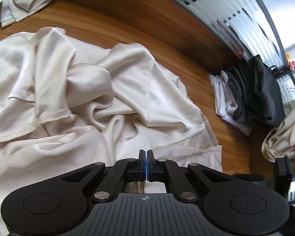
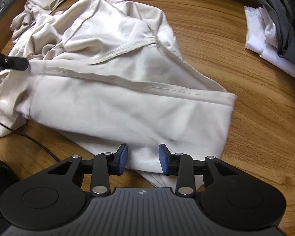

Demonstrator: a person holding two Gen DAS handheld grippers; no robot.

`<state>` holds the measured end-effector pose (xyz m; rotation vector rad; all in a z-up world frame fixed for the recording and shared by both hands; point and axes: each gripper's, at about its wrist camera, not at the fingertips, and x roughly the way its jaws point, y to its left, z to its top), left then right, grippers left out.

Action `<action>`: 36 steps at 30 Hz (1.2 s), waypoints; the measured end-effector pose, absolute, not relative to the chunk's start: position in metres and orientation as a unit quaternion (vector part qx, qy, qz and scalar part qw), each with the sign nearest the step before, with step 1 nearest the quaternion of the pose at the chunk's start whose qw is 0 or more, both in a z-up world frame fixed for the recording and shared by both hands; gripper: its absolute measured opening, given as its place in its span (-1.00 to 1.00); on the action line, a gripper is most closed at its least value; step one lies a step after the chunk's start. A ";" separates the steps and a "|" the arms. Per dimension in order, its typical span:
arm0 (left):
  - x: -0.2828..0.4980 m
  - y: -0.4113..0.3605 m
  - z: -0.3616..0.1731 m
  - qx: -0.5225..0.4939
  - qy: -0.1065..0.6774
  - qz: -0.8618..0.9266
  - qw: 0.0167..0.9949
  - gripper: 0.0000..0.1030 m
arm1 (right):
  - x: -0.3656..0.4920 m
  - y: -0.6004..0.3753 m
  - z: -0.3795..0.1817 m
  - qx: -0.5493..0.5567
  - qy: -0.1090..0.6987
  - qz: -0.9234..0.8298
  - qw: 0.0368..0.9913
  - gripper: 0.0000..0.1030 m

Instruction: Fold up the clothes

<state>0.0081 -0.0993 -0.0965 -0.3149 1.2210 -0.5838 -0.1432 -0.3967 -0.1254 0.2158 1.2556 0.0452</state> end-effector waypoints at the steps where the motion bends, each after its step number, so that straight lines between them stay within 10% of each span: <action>1: 0.007 -0.097 -0.097 -0.138 0.563 -0.266 0.770 -0.93 | -0.143 -0.394 -0.123 0.096 0.585 0.026 0.805 -0.22; 12: -0.015 -0.076 -0.105 -0.046 0.593 -0.234 0.769 -0.50 | -0.115 -0.329 -0.102 0.004 0.575 0.137 0.806 0.22; 19: -0.034 -0.061 -0.105 0.007 0.597 -0.201 0.777 0.22 | -0.100 -0.298 -0.104 -0.046 0.573 0.174 0.800 0.28; 26: -0.046 -0.072 -0.119 0.058 0.613 -0.206 0.761 0.34 | -0.088 -0.271 -0.119 -0.091 0.575 0.186 0.791 0.27; 30: -0.053 -0.086 -0.123 0.086 0.609 -0.219 0.758 0.41 | -0.085 -0.283 -0.115 -0.087 0.569 0.161 0.802 -0.49; 36: -0.055 -0.101 -0.130 0.113 0.604 -0.232 0.754 0.47 | -0.093 -0.337 -0.093 -0.053 0.555 0.085 0.826 -0.92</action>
